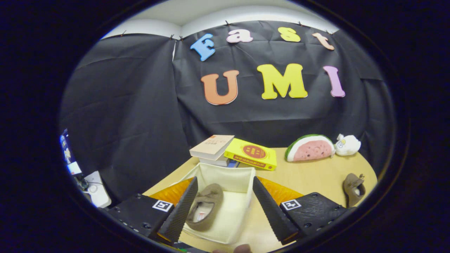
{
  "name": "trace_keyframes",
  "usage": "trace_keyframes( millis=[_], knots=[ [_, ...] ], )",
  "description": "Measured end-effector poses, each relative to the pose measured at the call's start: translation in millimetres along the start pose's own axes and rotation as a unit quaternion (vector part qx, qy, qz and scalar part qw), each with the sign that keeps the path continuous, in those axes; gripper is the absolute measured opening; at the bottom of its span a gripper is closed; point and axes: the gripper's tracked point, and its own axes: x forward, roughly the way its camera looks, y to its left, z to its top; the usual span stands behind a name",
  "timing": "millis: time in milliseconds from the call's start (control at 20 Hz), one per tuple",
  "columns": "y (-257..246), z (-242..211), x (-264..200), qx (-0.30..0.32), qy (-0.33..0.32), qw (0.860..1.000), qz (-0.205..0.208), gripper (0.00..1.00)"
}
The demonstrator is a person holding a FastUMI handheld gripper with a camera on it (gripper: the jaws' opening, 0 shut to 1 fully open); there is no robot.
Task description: Open the storage box then place both shoes into the box .Put the left shoe in first, then the right shoe, with the right side of both shoes facing outward in a uniform manner.
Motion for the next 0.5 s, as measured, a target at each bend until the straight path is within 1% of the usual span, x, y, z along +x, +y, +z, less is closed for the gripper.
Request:
trace_keyframes(
  millis=[150, 350, 400, 500],
  knots=[
    [-46, 6, -38, -0.030, -0.025, 0.999, -0.006, 0.96],
    [-123, 3, -84, -0.065, -0.036, 0.997, -0.027, 0.96],
    [-145, 2, -92, -0.063, -0.033, 0.997, -0.034, 0.96],
    [-203, 3, -103, -0.058, -0.038, 0.995, -0.065, 0.95]
  ],
)
